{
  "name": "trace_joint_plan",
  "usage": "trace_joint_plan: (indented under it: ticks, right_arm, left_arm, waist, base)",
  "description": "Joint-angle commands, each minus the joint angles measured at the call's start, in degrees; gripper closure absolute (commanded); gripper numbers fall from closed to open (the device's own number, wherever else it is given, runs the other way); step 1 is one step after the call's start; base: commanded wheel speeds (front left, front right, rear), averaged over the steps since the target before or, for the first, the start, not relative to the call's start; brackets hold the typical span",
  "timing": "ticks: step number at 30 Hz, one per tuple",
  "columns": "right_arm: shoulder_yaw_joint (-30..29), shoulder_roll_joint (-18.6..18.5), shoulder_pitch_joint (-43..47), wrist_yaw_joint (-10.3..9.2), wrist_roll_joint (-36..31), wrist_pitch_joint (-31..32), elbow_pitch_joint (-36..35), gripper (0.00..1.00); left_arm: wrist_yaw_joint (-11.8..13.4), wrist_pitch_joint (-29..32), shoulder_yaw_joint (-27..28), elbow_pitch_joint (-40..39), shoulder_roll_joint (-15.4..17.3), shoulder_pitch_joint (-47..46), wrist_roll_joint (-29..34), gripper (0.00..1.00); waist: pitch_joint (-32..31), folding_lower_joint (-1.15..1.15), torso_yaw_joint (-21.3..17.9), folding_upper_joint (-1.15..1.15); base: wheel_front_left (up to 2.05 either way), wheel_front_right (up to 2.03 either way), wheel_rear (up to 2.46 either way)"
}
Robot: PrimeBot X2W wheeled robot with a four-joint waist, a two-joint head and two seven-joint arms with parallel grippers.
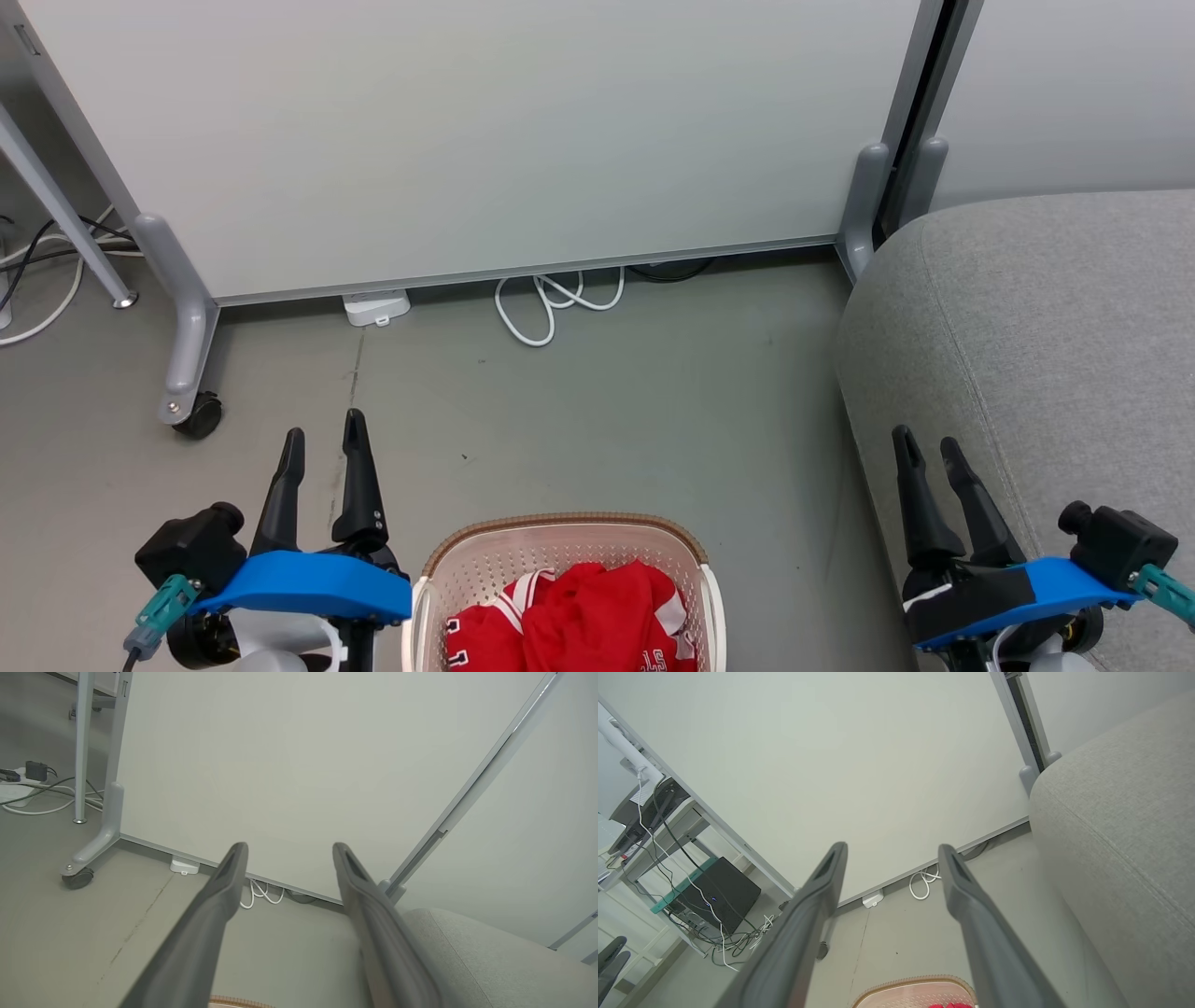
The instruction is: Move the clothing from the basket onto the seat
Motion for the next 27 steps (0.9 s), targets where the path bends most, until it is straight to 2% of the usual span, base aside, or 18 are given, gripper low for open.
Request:
trace_joint_plan:
  ticks: [1,27]
  right_arm:
    - [0.4,-0.3,-1.1,0.1,-1.8,-0.7,-0.3,0.0]
    - [2.6,-0.4,-1.4,0.14,-15.0,-4.0,-0.2,0.0]
  left_arm:
    - [0.3,-0.6,-0.4,-0.5,0.4,-1.3,1.9,0.0]
    - [1.3,-4.0,-2.9,-1.0,0.4,-1.3,16.0,0.0]
  waist:
    - [0.0,0.0,0.0,0.0]
    - [0.2,0.0,0.6,0.0]
  base:
    - [0.0,0.0,0.0]
    - [0.0,0.0,0.0]
